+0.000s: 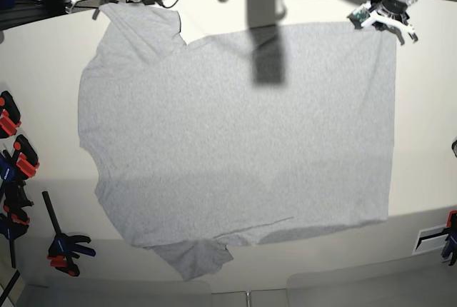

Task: Fold the T-shirt properly
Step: 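Pull both shoulder corners back to straighten the shirt flat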

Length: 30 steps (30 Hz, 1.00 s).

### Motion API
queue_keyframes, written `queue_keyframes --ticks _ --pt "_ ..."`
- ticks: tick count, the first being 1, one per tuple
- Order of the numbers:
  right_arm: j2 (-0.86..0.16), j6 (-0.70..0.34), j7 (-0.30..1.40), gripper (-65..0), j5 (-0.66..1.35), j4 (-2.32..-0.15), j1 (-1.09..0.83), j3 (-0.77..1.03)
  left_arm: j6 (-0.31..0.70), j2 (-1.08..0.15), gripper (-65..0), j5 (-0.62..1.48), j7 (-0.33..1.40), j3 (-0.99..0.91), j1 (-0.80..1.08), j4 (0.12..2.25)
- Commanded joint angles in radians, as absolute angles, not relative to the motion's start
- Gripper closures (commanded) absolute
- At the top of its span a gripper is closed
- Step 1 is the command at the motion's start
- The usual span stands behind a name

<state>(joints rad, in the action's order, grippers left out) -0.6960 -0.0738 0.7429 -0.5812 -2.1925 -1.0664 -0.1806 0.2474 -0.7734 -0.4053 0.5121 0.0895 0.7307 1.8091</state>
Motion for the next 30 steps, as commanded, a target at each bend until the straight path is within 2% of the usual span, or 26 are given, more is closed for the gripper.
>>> queue_keyframes --ticks 1,13,17,30 --pt "-0.710 -0.052 0.749 0.0 -0.604 -2.224 -1.097 -0.177 0.232 -0.785 0.0 -0.427 0.528 0.086 0.757 1.835" --pt "-0.712 -0.043 0.768 0.0 -0.653 -2.333 -1.247 -0.177 0.197 -0.784 0.0 -0.535 0.601 0.086 0.911 1.972" --pt "-0.712 -0.043 0.780 0.0 -0.656 -2.334 -1.285 -0.177 0.141 -0.785 0.0 -0.605 0.655 0.086 0.950 1.979" --pt "-0.712 0.091 0.784 0.0 -0.841 -2.356 -1.309 -0.177 0.055 -0.785 0.0 -0.730 0.651 0.086 0.978 2.006"
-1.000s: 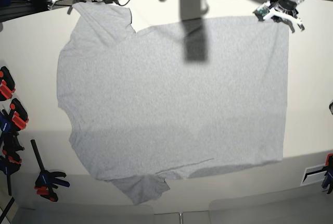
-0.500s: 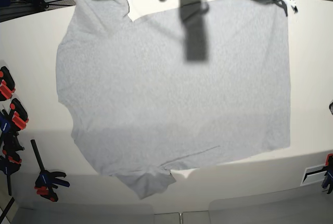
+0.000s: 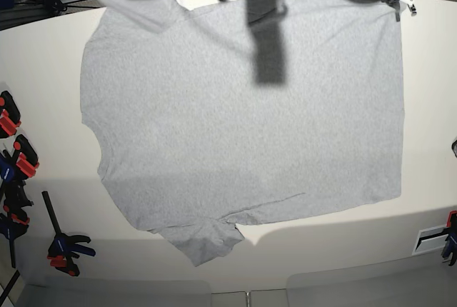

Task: Fold the T-shirt properly
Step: 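Pull both shoulder corners back to straighten the shirt flat, then release the shoulders and move both grippers over the shirt body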

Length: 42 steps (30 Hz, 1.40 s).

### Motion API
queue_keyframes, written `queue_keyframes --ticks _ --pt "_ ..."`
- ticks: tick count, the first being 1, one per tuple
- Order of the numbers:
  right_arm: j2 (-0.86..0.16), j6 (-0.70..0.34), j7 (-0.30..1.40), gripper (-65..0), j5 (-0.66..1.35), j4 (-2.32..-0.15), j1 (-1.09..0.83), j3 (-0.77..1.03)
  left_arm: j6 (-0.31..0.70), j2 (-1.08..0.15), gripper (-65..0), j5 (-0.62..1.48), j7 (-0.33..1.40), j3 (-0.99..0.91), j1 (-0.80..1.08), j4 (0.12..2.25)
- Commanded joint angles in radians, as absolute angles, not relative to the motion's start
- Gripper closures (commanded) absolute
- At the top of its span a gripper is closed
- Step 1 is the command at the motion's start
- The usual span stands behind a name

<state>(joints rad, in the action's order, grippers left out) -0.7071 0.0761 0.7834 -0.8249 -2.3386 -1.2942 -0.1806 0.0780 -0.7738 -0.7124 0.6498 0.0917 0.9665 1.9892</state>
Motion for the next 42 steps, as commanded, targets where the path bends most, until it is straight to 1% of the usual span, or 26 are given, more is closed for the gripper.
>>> queue_keyframes --ticks 1,4,10,15,19,23,30,35,39,42 --pt "-0.713 0.114 0.784 0.0 -0.871 -2.356 -1.308 -0.177 0.055 -0.785 0.0 -0.733 0.650 0.086 0.978 2.018" --pt "-0.721 0.133 0.786 0.0 -0.899 -2.356 -1.283 -0.177 0.047 -0.785 0.0 -0.733 0.644 0.086 0.977 2.061" --pt "-0.778 0.157 0.778 0.0 -0.811 -2.356 -1.153 -0.177 -0.058 -0.784 0.0 -0.712 0.522 0.086 0.970 2.107" --pt "-0.795 0.153 0.732 0.0 -0.638 -2.356 -0.983 -0.177 -0.057 -0.781 0.0 -0.552 0.526 0.086 0.889 2.107" --pt "-0.795 0.113 0.706 0.0 -0.496 -2.356 -0.841 -0.177 -0.058 -0.776 0.0 -0.464 0.526 0.086 0.797 2.107" --pt "-0.795 0.102 0.677 0.0 -0.434 -2.356 -0.750 -0.177 -0.057 -0.775 0.0 -0.387 0.527 0.086 0.732 2.107" --pt "-0.798 0.105 0.725 0.0 -0.437 -2.356 -0.757 -0.177 -0.057 -0.748 0.0 -0.376 0.530 0.086 0.714 2.107" --pt "-0.798 0.105 0.702 0.0 -0.437 -2.356 -0.756 -0.177 -0.057 -0.752 0.0 -0.375 0.493 0.086 0.712 2.107" --pt "-0.798 0.105 0.719 0.0 -0.434 -2.356 -0.756 -0.177 -0.057 -0.799 0.0 -0.373 0.507 0.086 0.715 2.107" --pt "-0.797 0.105 0.716 0.0 -0.435 -2.356 -0.756 -0.177 -0.057 -0.836 0.0 -0.373 0.484 0.086 0.711 2.107"
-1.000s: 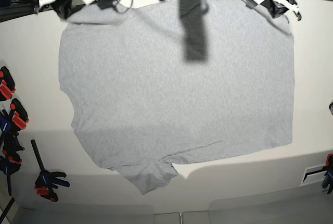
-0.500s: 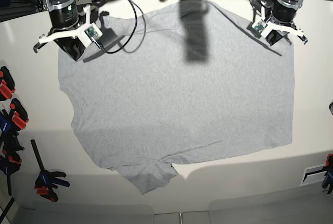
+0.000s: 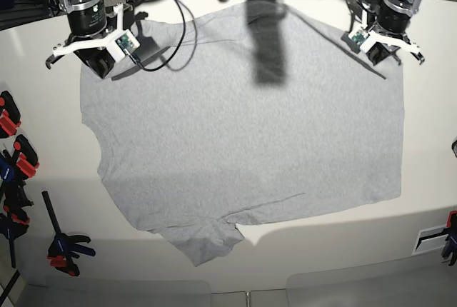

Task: Fold the T-shirt properly
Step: 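Release the shoulders and move both grippers over the shirt body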

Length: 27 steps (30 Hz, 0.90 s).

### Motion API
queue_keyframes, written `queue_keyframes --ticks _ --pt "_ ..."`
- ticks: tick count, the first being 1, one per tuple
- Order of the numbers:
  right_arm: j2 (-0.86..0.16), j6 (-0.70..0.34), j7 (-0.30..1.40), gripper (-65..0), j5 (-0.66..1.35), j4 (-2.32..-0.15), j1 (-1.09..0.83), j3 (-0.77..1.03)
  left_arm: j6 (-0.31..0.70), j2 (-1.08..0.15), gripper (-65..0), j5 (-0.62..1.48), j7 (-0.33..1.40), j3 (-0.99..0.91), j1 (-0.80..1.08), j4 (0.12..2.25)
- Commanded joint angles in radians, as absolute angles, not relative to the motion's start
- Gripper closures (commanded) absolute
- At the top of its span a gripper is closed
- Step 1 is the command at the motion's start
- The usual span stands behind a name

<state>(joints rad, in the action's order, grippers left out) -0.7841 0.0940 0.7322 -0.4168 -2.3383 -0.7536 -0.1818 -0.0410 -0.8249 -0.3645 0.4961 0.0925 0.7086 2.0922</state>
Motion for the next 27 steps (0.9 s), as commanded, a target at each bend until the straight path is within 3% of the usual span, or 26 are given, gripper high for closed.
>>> queue_keyframes --ticks 1,12,23,27 --pt "-0.797 0.110 0.711 0.0 -0.434 -2.356 -0.756 -0.177 -0.057 -0.842 0.0 -0.373 0.485 0.086 0.710 2.107" --pt "-0.784 0.159 0.687 0.0 -0.407 -2.356 -0.662 -0.177 -0.057 -0.836 0.0 -0.318 0.500 0.086 0.595 2.107" --pt "-0.770 0.157 0.677 0.0 -0.323 -2.356 -0.537 -0.177 -0.057 -0.628 0.0 -0.273 0.500 0.086 0.499 1.940" --pt "-0.767 0.147 0.668 0.0 -0.246 -2.356 -0.496 -0.177 -0.069 -0.575 0.0 -0.344 0.504 0.086 0.462 1.875"
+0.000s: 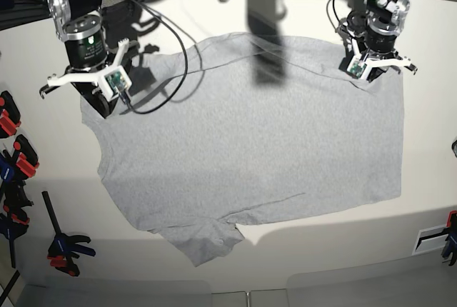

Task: Fold the T-shirt properly

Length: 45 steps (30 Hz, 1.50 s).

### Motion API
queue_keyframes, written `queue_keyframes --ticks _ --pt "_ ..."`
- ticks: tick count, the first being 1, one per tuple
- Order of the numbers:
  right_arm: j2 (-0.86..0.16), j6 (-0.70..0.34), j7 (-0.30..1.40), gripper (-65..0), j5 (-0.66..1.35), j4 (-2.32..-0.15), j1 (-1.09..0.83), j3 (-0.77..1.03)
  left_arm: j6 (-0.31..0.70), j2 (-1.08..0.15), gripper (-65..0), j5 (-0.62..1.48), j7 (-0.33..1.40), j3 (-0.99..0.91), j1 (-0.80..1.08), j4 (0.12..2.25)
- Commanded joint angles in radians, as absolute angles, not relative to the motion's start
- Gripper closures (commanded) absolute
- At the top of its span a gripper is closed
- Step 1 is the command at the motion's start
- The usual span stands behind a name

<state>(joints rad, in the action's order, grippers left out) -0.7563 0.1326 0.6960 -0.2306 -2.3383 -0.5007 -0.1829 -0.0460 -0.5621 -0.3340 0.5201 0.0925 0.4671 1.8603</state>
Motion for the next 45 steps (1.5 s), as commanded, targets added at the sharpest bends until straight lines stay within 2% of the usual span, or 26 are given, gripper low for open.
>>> queue_keyframes --ticks 1,6,16,19,22,26,30,34,40,45 --pt "-0.764 0.139 0.666 0.0 -0.245 -2.346 -0.487 -0.177 -0.094 -0.570 0.0 -0.354 0.509 0.086 0.459 1.869" --pt "-0.759 0.136 0.666 0.0 -0.247 -2.275 -0.471 -0.177 -0.269 -0.566 0.0 -0.453 0.601 0.085 0.460 1.868" --pt "-0.759 0.138 0.652 0.0 -0.246 -2.264 -0.464 -0.177 -0.282 -0.566 0.0 -0.527 0.625 0.085 0.460 1.864" --pt "-0.759 0.138 0.651 0.0 -0.246 -2.264 -0.452 -0.177 -0.333 -0.566 0.0 -0.561 0.587 0.085 0.459 1.864" --pt "-0.759 0.138 0.651 0.0 -0.246 -2.264 -0.431 -0.177 -0.342 -0.566 0.0 -0.561 0.582 0.085 0.460 1.864" --pt "-0.759 0.139 0.652 0.0 -0.245 -2.264 -0.424 -0.177 -0.358 -0.562 0.0 -0.640 0.734 0.085 0.461 1.864" --pt "-0.759 0.139 0.652 0.0 -0.245 -2.264 -0.424 -0.177 -0.484 -0.562 0.0 -0.791 0.840 0.085 0.468 1.864" --pt "-0.759 0.139 0.651 0.0 -0.241 -2.264 -0.421 -0.177 -0.509 -0.562 0.0 -0.759 0.736 0.085 0.467 1.864" --pt "-0.759 0.139 0.650 0.0 -0.224 -2.264 -0.410 -0.177 -0.505 -0.562 0.0 -0.576 0.557 0.085 0.465 1.864" --pt "-0.751 0.138 0.636 0.0 -0.199 -2.264 -0.398 -0.177 -0.505 -0.563 0.0 -0.544 0.492 0.085 0.456 1.864"
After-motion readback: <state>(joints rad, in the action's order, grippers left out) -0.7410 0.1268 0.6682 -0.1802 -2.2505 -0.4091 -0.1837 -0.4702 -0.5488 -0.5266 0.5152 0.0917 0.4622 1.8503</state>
